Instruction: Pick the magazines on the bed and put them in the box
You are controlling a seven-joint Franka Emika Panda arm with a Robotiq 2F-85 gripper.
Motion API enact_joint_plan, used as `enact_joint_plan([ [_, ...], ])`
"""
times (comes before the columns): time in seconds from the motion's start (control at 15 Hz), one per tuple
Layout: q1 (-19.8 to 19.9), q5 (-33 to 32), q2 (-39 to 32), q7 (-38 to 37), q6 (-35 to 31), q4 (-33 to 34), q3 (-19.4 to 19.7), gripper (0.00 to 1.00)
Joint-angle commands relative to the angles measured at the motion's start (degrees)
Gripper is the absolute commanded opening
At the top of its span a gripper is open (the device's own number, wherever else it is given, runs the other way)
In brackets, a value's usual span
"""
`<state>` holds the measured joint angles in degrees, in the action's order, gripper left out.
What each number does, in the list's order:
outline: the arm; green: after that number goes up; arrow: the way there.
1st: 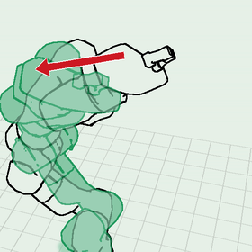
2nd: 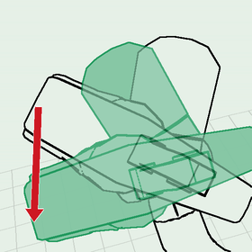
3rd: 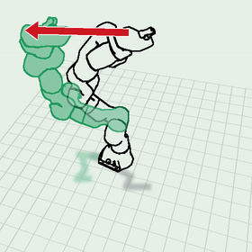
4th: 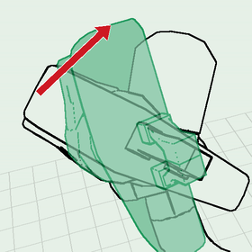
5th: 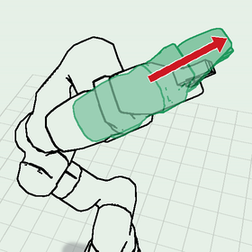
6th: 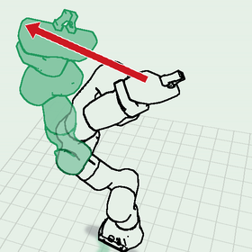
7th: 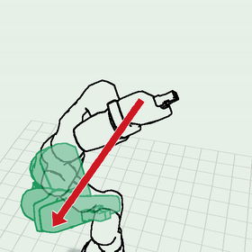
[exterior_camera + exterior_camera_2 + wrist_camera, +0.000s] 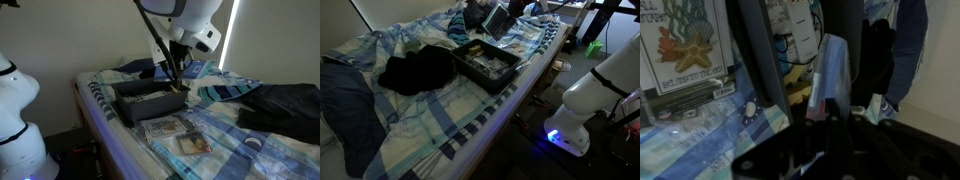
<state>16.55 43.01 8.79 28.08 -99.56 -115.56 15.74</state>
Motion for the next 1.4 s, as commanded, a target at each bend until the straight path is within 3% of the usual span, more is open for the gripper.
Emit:
enact_joint_plan([
  [0.0,-2.49,0.1,3.46,-1.74,1.13,-2.09,-0.55,0.01],
  [0.6,-7.1,-1.55,3.19,-1.46,7.0,-3.96,-2.59,0.01],
  [1.33,-7.49,-6.41,-4.53,-0.54,7.8,-7.24,-3.69,0.01],
])
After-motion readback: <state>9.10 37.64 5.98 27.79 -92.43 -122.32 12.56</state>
